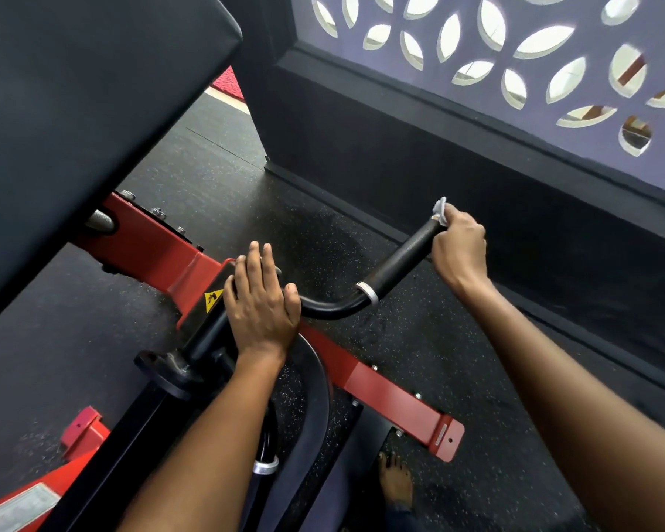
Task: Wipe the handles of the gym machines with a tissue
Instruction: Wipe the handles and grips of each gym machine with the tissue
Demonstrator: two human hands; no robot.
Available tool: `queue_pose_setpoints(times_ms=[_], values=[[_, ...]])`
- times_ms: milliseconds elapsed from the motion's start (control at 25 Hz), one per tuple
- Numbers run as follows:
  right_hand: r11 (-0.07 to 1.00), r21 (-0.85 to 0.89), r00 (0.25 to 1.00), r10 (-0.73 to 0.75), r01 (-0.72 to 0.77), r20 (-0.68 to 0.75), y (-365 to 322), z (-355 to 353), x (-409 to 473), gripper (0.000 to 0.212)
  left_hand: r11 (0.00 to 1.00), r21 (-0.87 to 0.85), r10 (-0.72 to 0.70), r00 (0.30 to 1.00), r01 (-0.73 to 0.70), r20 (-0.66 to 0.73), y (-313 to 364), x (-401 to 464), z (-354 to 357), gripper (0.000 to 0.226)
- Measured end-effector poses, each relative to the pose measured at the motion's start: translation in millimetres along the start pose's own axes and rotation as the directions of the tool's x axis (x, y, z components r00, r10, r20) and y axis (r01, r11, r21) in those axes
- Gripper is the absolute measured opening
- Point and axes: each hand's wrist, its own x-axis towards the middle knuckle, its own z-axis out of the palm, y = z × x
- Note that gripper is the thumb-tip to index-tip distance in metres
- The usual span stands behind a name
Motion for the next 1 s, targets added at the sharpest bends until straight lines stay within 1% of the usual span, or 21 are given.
queue_pose_setpoints(times_ms=[80, 120, 160, 200, 240, 280, 320, 400, 480, 520, 560, 600, 640, 680, 720, 800, 840, 880, 920, 960, 1000], values=[[0.999, 0.002, 0.994, -0.054, 0.054, 0.092, 1, 3, 12, 0.029, 1.000, -0.002, -0.004, 1.000, 0.004, 0.001, 0, 1, 0, 0.065], [0.999, 0.043, 0.988, -0.012, 0.005, 0.153, 4, 4, 26, 0.026, 1.000, -0.003, -0.004, 1.000, 0.004, 0.005, 1, 1, 0, 0.064], [0.982, 0.139, 0.975, 0.096, -0.126, 0.202, 9, 4, 39, 0.022, 1.000, -0.004, -0.005, 1.000, 0.005, 0.009, 1, 0, 1, 0.064], [0.917, 0.274, 0.942, 0.225, -0.292, 0.251, 14, 2, 46, 0.018, 1.000, -0.004, -0.004, 1.000, 0.004, 0.010, 0, -2, 1, 0.064], [0.805, 0.394, 0.889, 0.335, -0.443, 0.313, 20, 1, 43, 0.015, 1.000, -0.005, -0.004, 1.000, 0.004, 0.009, -1, -2, 1, 0.064], [0.715, 0.441, 0.835, 0.399, -0.542, 0.380, 25, 4, 28, 0.016, 1.000, -0.007, -0.004, 1.000, 0.004, 0.008, -1, -2, 0, 0.064], [0.669, 0.446, 0.794, 0.403, -0.594, 0.455, 25, 8, 3, 0.019, 1.000, -0.009, -0.004, 1.000, 0.004, 0.007, -1, -2, 0, 0.065], [0.561, 0.495, 0.728, 0.332, -0.664, 0.599, 18, 16, -44, 0.027, 1.000, -0.008, 0.000, 1.000, 0.000, 0.009, 0, -1, 0, 0.065], [0.312, 0.608, 0.683, 0.323, -0.730, 0.655, 6, 21, -49, 0.036, 1.000, -0.005, -0.007, 1.000, 0.007, 0.008, 1, 2, 0, 0.065], [0.169, 0.674, 0.684, 0.344, -0.719, 0.643, 4, 21, -36, 0.043, 1.000, -0.011, -0.009, 1.000, 0.009, 0.007, 2, 3, 0, 0.065], [0.065, 0.732, 0.692, 0.391, -0.678, 0.607, 0, 18, -21, 0.047, 1.000, -0.016, -0.005, 1.000, 0.005, 0.013, 2, 2, 0, 0.065], [0.002, 0.775, 0.695, 0.445, -0.632, 0.565, -4, 13, -8, 0.048, 1.000, -0.012, 0.000, 1.000, 0.000, 0.017, 1, 0, 0, 0.064], [-0.005, 0.805, 0.707, 0.474, -0.593, 0.525, -5, 9, -5, 0.044, 1.000, -0.003, 0.002, 1.000, -0.002, 0.015, 0, 0, 0, 0.064], [0.043, 0.788, 0.710, 0.465, -0.614, 0.528, -6, 8, -13, 0.038, 1.000, -0.002, 0.000, 1.000, 0.000, 0.013, -1, 0, 0, 0.064], [0.128, 0.736, 0.707, 0.423, -0.665, 0.566, -5, 6, -28, 0.036, 1.000, -0.007, -0.001, 1.000, 0.002, 0.014, -2, 0, 1, 0.064], [0.333, 0.595, 0.681, 0.304, -0.731, 0.667, -3, -1, -64, 0.035, 1.000, -0.008, 0.002, 1.000, -0.002, 0.022, -2, -1, 1, 0.065], [0.449, 0.550, 0.697, 0.291, -0.704, 0.655, -4, -8, -76, 0.032, 1.000, -0.004, 0.005, 1.000, -0.005, 0.020, -1, -1, 1, 0.065], [0.570, 0.546, 0.777, 0.311, -0.614, 0.548, -2, -12, -78, 0.027, 1.000, -0.003, 0.004, 1.000, -0.004, 0.019, -1, 0, 1, 0.065], [0.717, 0.532, 0.889, 0.304, -0.450, 0.343, 4, -14, -71, 0.025, 1.000, -0.003, 0.002, 1.000, -0.002, 0.016, -1, 0, 1, 0.065], [0.863, 0.440, 0.968, 0.219, -0.250, 0.121, 6, -17, -61, 0.024, 1.000, -0.004, 0.001, 1.000, -0.001, 0.012, -1, 1, 1, 0.065], [0.952, 0.298, 0.998, 0.068, -0.068, 0.012, 8, -17, -52, 0.032, 1.000, -0.003, 0.004, 1.000, -0.004, 0.005, -3, 1, 2, 0.065]])
